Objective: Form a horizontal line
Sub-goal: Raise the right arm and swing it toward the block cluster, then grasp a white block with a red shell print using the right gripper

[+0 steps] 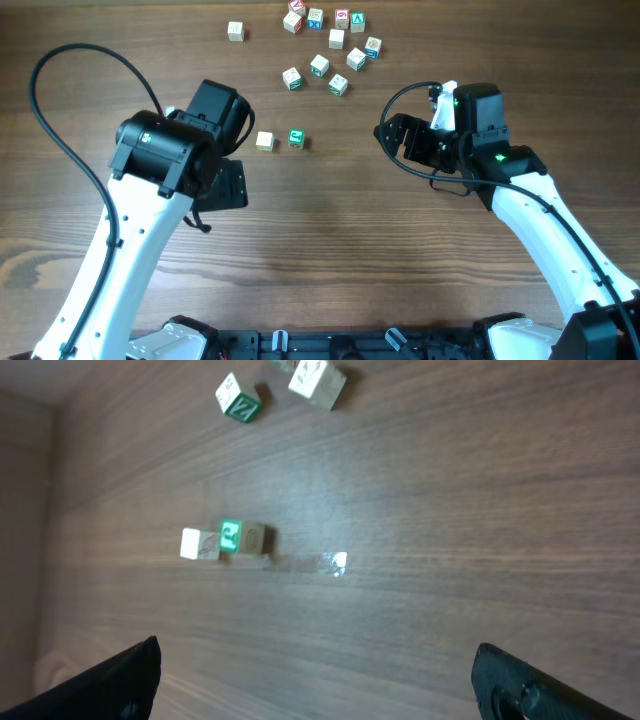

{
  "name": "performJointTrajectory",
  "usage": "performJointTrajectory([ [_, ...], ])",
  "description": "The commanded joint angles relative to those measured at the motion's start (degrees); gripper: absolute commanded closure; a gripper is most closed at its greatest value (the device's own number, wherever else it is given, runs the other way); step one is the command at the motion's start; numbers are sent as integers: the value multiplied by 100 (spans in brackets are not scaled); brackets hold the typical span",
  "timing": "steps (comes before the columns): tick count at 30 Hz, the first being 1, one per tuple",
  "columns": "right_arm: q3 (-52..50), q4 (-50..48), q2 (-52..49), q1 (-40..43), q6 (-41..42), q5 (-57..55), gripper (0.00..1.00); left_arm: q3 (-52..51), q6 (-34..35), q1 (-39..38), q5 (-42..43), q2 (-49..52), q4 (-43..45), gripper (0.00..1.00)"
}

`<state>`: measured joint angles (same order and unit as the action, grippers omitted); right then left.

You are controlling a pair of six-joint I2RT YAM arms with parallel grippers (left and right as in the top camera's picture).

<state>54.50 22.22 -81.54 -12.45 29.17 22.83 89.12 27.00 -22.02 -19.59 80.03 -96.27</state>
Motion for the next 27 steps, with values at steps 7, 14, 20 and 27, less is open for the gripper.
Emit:
performJointTrajectory([
  [7, 284, -219, -85, -37, -251, -824, 1, -46, 199, 26, 57, -20, 22, 0],
  [14, 2044, 962, -1316, -195, -658, -1519, 1, -46, 199, 26, 57, -20, 22, 0],
  [20, 3674, 1351, -2743, -201, -518, -2212, 1, -46, 199, 26, 57, -20, 22, 0],
  [27, 5372, 999, -4789, -229, -271, -2660, 1, -46, 199, 26, 57, -20, 22, 0],
])
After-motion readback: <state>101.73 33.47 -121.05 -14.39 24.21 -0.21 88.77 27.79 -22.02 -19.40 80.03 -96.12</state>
